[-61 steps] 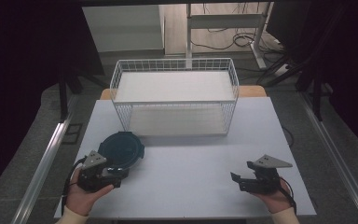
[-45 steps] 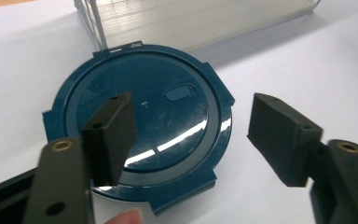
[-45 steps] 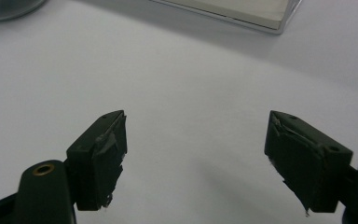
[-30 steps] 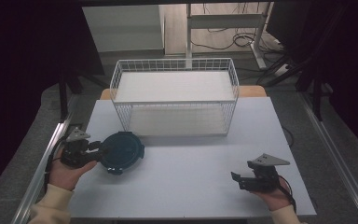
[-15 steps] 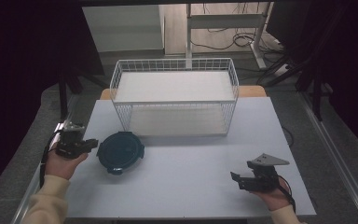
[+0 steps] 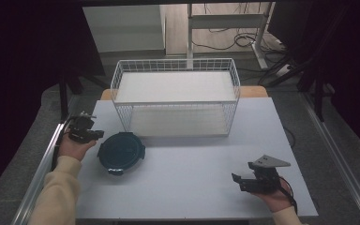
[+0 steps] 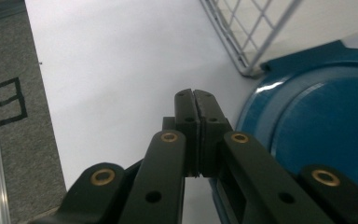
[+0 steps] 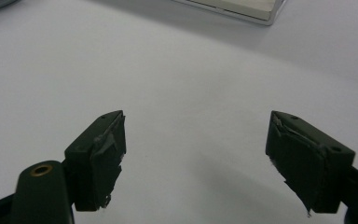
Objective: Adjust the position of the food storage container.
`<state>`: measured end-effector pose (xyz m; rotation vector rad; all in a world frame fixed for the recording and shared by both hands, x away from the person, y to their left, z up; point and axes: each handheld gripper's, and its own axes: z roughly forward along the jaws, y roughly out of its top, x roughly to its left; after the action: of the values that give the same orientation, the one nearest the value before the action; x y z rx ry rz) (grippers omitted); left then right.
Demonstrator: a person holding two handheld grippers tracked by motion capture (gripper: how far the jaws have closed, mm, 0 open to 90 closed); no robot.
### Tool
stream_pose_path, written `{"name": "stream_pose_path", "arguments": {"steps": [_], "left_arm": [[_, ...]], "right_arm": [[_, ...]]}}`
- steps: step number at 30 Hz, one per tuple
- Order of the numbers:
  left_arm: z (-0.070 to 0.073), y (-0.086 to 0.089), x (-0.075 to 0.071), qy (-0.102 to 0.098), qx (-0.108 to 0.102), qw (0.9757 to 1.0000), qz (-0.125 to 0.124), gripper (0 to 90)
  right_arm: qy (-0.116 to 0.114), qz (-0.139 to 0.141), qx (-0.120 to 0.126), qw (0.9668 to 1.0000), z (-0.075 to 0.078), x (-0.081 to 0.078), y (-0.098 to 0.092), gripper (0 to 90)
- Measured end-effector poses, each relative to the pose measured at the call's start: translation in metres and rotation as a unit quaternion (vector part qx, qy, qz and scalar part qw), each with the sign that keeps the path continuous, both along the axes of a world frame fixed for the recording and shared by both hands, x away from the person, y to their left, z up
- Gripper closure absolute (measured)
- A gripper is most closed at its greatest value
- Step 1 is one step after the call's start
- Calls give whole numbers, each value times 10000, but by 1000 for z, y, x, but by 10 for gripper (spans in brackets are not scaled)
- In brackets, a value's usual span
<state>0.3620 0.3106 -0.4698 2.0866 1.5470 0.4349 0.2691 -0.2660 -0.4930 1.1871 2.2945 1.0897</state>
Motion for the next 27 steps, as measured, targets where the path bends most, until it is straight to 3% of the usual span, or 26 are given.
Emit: {"name": "stream_pose_path", "arguments": {"steps": [5, 11, 27], "left_arm": [[-10, -1, 7, 161, 20, 9999, -22, 894], [-20, -7, 8, 321, -13, 9991, -279, 897], [-23, -6, 3, 326, -179, 9989, -275, 900]], "right_arm": [[9, -5, 0, 10000, 0, 0, -1, 199], [3, -6, -18, 10000, -1, 0, 0, 199], [15, 2, -63, 10000, -1, 1, 1, 200]]}}
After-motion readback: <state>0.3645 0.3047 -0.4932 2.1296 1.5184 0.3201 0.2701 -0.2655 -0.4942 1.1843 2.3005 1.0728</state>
